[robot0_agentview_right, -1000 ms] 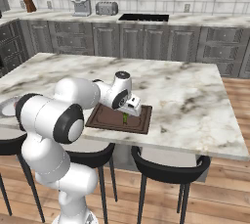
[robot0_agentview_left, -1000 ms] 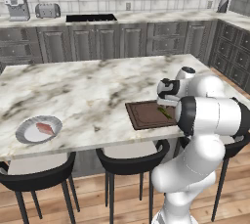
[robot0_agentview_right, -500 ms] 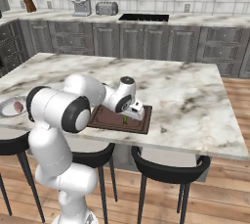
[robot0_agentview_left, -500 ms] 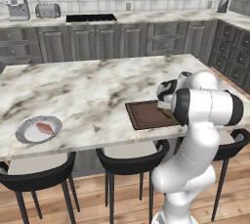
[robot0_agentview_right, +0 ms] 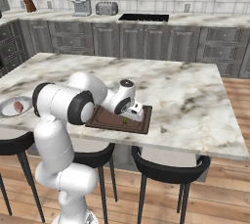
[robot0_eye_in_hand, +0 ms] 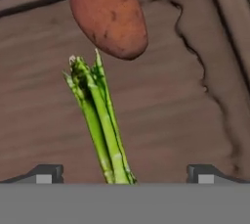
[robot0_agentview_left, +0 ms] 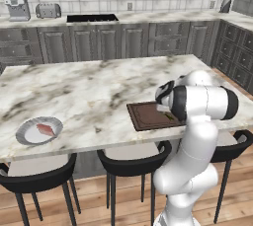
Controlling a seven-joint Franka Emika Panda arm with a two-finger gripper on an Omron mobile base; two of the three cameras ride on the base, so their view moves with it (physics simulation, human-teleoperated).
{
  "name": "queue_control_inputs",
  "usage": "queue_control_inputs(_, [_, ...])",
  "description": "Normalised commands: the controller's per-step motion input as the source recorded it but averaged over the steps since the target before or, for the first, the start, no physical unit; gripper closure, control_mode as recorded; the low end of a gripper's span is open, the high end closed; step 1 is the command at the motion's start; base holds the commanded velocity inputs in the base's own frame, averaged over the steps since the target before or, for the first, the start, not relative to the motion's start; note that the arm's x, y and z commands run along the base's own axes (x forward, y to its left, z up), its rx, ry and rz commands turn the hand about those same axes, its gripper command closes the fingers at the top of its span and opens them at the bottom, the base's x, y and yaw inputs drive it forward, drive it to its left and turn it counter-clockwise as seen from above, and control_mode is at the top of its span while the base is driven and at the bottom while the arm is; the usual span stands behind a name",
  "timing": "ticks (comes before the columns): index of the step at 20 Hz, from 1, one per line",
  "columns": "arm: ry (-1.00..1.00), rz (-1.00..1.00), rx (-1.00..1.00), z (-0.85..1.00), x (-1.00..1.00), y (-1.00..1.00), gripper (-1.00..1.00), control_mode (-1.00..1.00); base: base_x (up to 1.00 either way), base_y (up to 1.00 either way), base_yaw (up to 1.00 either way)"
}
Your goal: Create a steak meal by picking up the steak and asparagus from the tray and placing them on the plate. Leave the sweet potato on the tray.
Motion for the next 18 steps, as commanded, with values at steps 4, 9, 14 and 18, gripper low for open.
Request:
queue_control_inputs(4, [0.0, 0.0, -0.01, -0.24, 0.32, 0.08, -1.0, -1.0, 0.0, 0.0, 0.0])
queue_control_inputs(9, [0.0, 0.0, 0.0, -0.24, 0.32, 0.02, -1.0, -1.0, 0.0, 0.0, 0.0])
queue_control_inputs(14, [0.0, 0.0, 0.0, -0.35, 0.21, 0.0, 1.0, -1.0, 0.0, 0.0, 0.0])
queue_control_inputs(18, [-0.02, 0.0, 0.0, -0.24, 0.0, 0.01, 1.0, -1.0, 0.0, 0.0, 0.0])
